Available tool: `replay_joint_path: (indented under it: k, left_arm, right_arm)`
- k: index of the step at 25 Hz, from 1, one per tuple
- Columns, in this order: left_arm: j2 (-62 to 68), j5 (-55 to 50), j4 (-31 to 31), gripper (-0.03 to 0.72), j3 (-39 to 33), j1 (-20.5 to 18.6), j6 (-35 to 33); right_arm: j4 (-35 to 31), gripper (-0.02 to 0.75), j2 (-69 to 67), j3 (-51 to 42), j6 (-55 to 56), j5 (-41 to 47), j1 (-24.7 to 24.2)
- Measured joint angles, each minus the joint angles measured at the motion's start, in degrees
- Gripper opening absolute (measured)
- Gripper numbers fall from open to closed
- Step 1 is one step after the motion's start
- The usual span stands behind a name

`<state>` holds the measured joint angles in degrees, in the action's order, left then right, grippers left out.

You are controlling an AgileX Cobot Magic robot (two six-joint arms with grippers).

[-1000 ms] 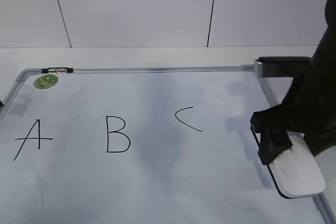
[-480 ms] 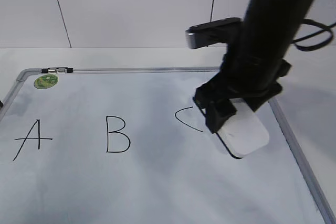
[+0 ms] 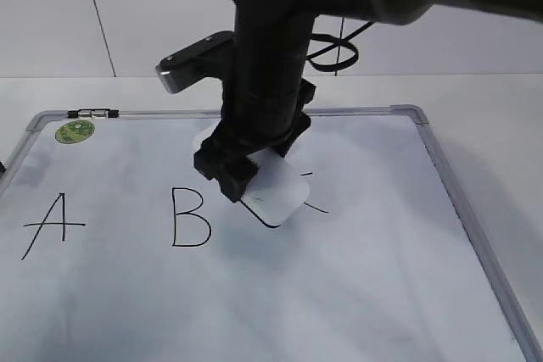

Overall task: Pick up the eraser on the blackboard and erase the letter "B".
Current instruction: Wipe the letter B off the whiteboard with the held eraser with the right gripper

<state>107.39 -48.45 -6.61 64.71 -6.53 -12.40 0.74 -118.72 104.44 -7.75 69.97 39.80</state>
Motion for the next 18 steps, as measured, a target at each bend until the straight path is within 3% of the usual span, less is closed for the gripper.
replay_joint_path:
  k: [8,18]
  left_arm:
    - [0.0,-0.1,-0.2,0.036,0.0,0.0,0.0]
    - [0.0,-0.2,-0.2,0.036,0.0,0.0,0.0]
  right_arm:
    - [-2.0,0.524,-7.9,6.2,-14.4,0.1,2.0]
    - [-2.2,0.524,-11.0,6.5,-29.7,0.1,5.9]
